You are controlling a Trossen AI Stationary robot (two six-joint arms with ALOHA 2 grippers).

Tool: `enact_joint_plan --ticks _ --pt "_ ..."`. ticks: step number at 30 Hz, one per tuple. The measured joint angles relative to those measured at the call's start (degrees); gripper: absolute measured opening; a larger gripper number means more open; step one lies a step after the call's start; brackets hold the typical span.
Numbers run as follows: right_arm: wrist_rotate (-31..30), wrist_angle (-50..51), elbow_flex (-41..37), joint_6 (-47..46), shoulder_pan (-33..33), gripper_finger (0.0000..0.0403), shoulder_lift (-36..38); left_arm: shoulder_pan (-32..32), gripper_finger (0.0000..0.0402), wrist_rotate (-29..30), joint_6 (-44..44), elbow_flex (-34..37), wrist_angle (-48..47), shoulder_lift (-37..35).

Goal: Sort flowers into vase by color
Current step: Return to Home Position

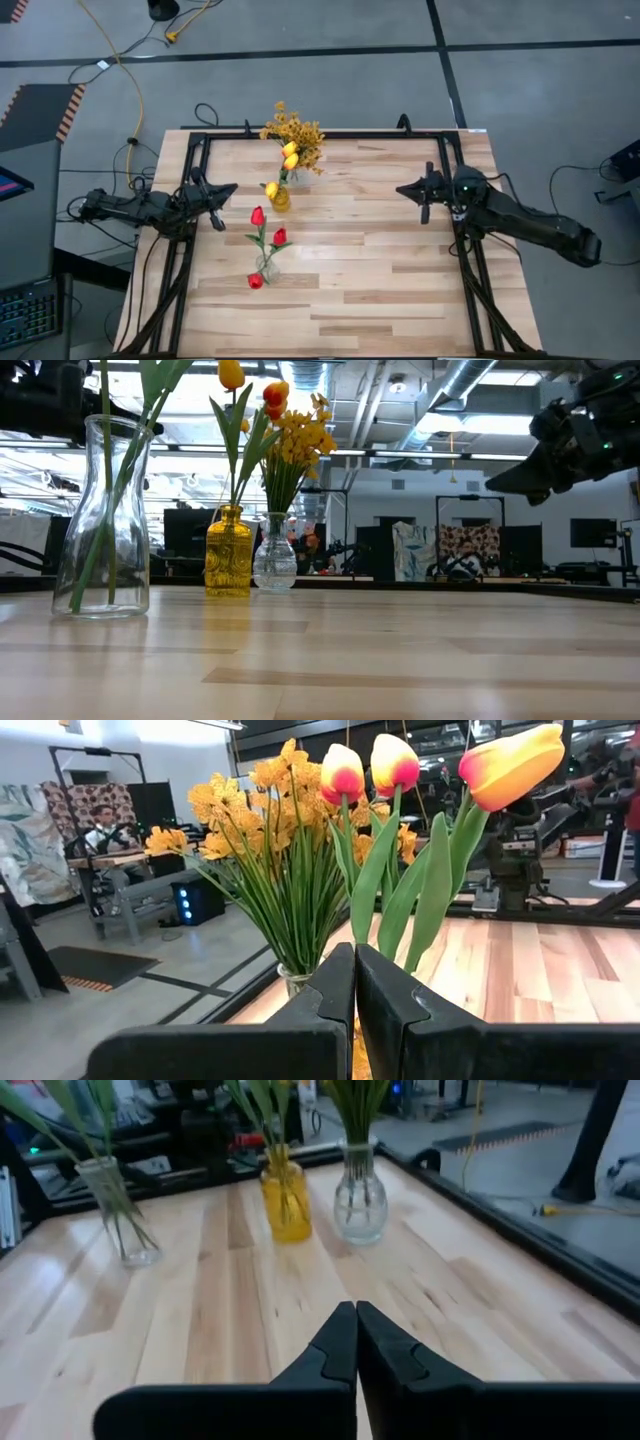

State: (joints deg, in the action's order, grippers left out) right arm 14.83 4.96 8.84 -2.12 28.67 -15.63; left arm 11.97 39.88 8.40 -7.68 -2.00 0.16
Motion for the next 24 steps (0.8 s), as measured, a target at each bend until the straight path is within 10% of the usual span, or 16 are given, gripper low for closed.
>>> enact_joint_plan --ticks 24 --pt "-7.6 -7.7 -5.3 0.0 -1.2 0.0031 15.5 0.0 0.0000 -0.6 0.1 0.0 0.2 0.0"
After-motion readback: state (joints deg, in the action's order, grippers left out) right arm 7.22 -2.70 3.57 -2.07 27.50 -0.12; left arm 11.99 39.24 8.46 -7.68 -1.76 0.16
